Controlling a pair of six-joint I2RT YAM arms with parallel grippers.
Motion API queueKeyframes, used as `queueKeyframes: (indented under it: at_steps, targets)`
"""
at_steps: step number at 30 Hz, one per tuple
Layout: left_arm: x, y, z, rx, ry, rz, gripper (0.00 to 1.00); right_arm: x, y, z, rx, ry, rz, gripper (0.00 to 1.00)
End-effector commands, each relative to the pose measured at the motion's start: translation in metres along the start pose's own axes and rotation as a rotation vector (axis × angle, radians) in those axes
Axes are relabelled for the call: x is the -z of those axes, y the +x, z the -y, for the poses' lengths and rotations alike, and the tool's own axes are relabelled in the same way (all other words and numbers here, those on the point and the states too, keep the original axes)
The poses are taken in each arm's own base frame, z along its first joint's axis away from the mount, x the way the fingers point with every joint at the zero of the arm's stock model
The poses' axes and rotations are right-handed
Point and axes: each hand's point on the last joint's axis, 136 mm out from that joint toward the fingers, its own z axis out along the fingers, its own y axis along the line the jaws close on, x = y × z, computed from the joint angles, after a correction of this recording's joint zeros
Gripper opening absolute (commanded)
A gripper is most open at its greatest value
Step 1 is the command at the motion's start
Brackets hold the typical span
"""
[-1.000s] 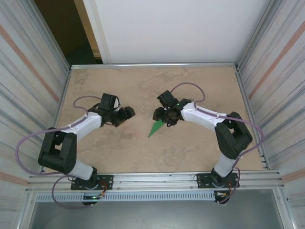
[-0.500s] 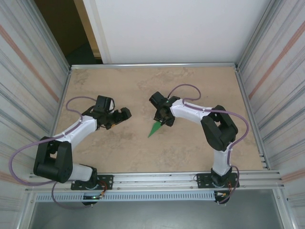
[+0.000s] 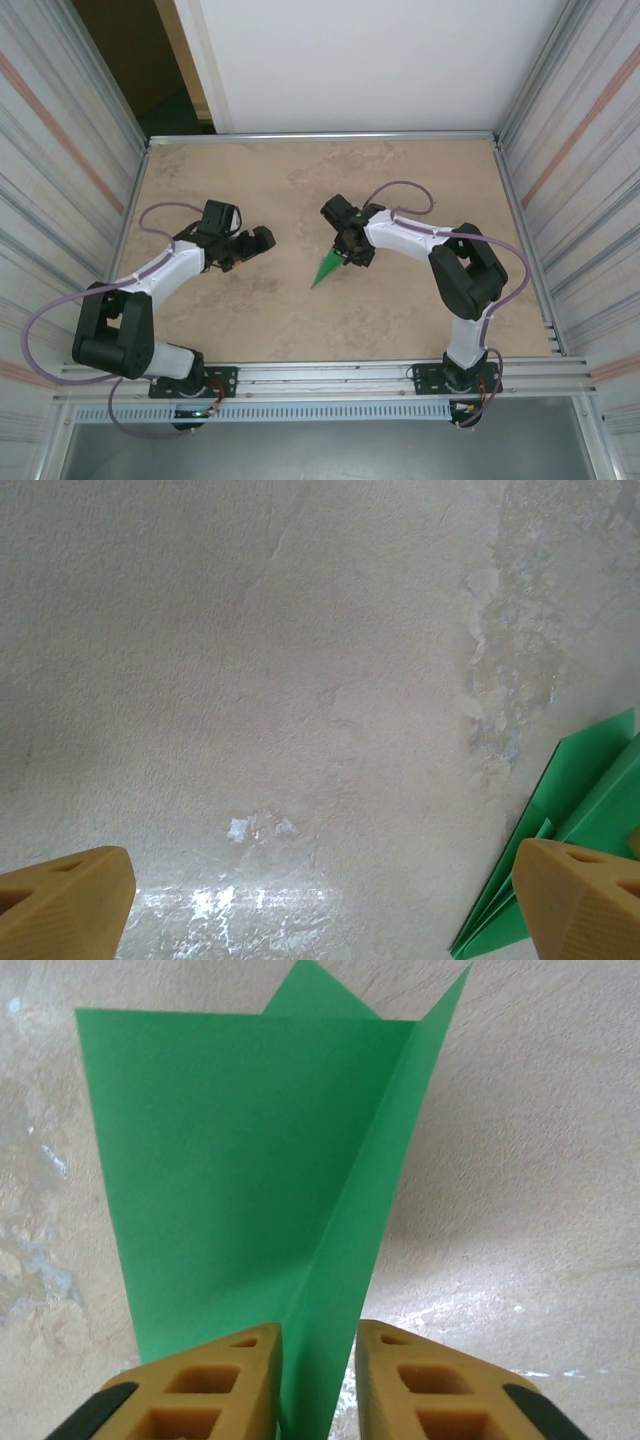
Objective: Fold a paper plane with a square sheet of paper (pick it up from the middle)
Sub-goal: Turn over the paper plane at the center of the table.
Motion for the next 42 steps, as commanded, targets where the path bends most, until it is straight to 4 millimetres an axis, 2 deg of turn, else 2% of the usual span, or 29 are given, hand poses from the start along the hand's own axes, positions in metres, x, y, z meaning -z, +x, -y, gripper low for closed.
queueKeyframes:
  at_steps: [1,8,10,13,17,19,23,28,34,39,42]
  targets:
    - [0.007,-0.011,0.001,-0.015,-0.015,0.031,0.97,0.010,-0.001,-0.001,-0.040,-0.046,-0.021,0.22]
    - [0.009,-0.015,0.002,-0.007,-0.016,0.037,0.97,0.012,-0.004,-0.005,-0.023,-0.091,-0.007,0.05]
    - [0.011,-0.016,0.001,0.008,-0.003,0.044,0.97,0.019,-0.009,-0.012,0.052,-0.127,0.016,0.04]
    - [0.015,-0.021,-0.003,0.056,0.038,0.057,0.97,0.034,-0.015,-0.037,0.162,-0.237,0.034,0.03]
    - [0.018,-0.025,-0.012,0.133,0.100,0.066,0.96,0.059,-0.010,-0.079,0.368,-0.446,0.012,0.03]
    - [0.020,-0.027,-0.015,0.152,0.131,0.068,0.91,0.072,-0.004,-0.098,0.459,-0.567,-0.011,0.04]
    - [0.020,-0.027,-0.017,0.160,0.138,0.060,0.89,0.077,0.007,-0.110,0.523,-0.698,-0.081,0.05]
    - [0.015,-0.022,-0.011,0.172,0.192,0.047,0.88,0.059,0.016,-0.107,0.516,-0.783,-0.178,0.05]
    - [0.003,-0.006,-0.005,0.192,0.241,0.000,0.84,0.022,0.019,-0.086,0.478,-0.771,-0.240,0.07]
    - [-0.008,0.015,0.011,0.150,0.254,-0.059,0.80,-0.006,0.015,-0.066,0.431,-0.743,-0.268,0.08]
    - [-0.015,0.025,0.026,0.121,0.271,-0.090,0.77,-0.013,0.011,-0.057,0.414,-0.729,-0.269,0.10]
